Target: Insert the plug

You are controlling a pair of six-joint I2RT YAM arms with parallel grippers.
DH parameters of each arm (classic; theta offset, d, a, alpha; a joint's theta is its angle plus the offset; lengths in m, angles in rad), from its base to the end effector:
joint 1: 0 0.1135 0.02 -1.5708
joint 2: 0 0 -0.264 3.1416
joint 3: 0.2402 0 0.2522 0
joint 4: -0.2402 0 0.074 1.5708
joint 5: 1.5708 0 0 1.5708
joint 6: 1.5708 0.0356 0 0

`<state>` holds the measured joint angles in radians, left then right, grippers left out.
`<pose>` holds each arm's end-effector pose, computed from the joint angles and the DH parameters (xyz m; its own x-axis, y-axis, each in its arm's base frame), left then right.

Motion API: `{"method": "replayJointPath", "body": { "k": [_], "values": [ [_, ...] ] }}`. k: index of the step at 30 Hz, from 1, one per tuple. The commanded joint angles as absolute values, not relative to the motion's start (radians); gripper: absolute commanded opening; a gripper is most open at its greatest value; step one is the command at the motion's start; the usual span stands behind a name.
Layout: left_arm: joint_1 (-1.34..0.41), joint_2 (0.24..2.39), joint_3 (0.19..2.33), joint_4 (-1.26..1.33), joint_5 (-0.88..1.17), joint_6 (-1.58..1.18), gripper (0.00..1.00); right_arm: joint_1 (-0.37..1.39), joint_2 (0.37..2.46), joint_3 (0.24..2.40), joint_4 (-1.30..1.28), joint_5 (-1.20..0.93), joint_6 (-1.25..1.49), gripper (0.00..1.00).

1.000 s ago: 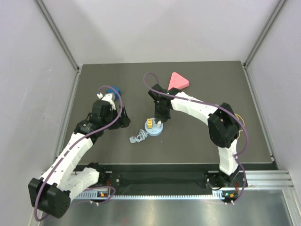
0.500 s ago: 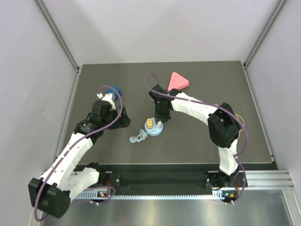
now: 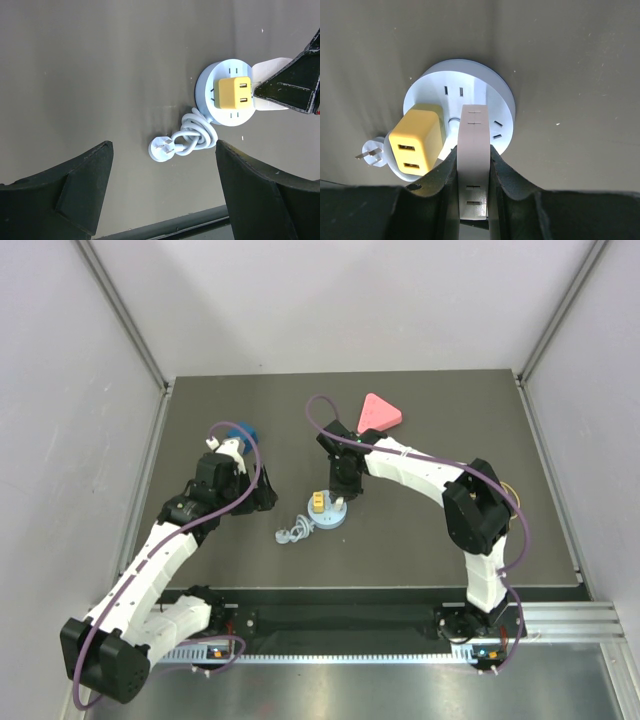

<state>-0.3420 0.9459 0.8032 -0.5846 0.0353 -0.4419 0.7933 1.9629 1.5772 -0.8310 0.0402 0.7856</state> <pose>0.1865 -0.0677 0.2793 -0.7201 -0.1973 -0.6652 0.0576 0.9384 -0.3407 0.2875 0.2901 0.2181 -0.9619 0.0302 -0.2718 -0.0311 0.9753 0.2186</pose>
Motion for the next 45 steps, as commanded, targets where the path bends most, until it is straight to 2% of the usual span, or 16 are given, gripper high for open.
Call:
{"method": "replayJointPath", "body": {
  "k": [1,34,45],
  "values": [
    [-0.342,0.925,0.813,-0.572,0.029,-0.426,0.88,0.787,1.910,1.565,-0.853,0.052,0.775,0.00],
    [-0.341,0.922,0.813,-0.571,0.038,-0.426,0.88,0.805,1.951,1.568,-0.884,0.043,0.778,0.00],
    [-0.342,0.917,0.811,-0.569,0.041,-0.426,0.88,0.833,2.019,1.611,-0.942,0.129,0.782,0.00]
  ]
}}
